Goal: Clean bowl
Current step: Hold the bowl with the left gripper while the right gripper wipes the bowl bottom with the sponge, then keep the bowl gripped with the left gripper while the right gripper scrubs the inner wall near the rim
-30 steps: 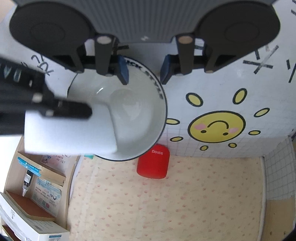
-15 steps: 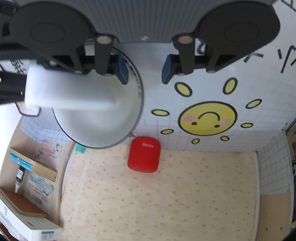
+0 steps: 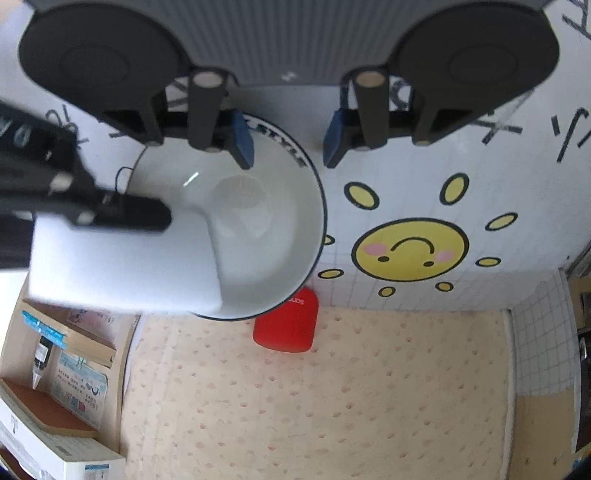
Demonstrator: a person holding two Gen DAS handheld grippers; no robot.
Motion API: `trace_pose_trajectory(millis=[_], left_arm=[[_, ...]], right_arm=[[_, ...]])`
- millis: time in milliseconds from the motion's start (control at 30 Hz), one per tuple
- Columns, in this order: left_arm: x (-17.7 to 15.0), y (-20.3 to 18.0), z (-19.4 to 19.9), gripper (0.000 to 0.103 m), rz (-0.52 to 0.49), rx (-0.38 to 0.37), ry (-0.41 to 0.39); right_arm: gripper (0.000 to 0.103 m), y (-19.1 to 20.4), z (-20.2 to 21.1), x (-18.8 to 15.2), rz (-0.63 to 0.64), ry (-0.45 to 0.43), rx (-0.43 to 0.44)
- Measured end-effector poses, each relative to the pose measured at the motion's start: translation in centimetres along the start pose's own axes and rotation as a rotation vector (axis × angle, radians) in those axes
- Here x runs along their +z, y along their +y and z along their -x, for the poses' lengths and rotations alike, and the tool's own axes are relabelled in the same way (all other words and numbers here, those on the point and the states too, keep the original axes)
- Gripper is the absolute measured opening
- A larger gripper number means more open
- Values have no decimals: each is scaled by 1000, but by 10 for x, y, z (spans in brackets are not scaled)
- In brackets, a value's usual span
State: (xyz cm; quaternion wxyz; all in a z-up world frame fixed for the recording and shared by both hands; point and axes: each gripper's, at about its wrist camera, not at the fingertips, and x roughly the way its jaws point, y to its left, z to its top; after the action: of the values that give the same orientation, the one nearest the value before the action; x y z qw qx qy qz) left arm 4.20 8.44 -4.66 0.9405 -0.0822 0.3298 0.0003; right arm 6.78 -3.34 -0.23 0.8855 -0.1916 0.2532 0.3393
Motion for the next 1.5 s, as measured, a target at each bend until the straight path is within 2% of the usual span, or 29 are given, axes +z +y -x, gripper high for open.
trace_pose_trajectory(millis=[167,367,667,900,1133,1300,1500], left_arm=[[-1,1,2,40,-1,7,0],[-2,5,6,40,17,4,7],[2,15,5,42,41,13,1],[7,21,-2,47,45,43,-9],[-1,15,1,46,5,60,-18],[-4,14,8,46,20,44,-12],[-5,15,11,46,48,15,-6]], right_arm=[[19,1,-6,-4,-6,25,12],[19,-5,1,13,-27,-39,21],[19,5,-12,-3,13,37,33],[19,9,-15,-6,28,56,52],[19,9,-14,-2,25,41,43],[18,3,-5,8,3,-16,23],[19,7,-8,1,35,24,23]])
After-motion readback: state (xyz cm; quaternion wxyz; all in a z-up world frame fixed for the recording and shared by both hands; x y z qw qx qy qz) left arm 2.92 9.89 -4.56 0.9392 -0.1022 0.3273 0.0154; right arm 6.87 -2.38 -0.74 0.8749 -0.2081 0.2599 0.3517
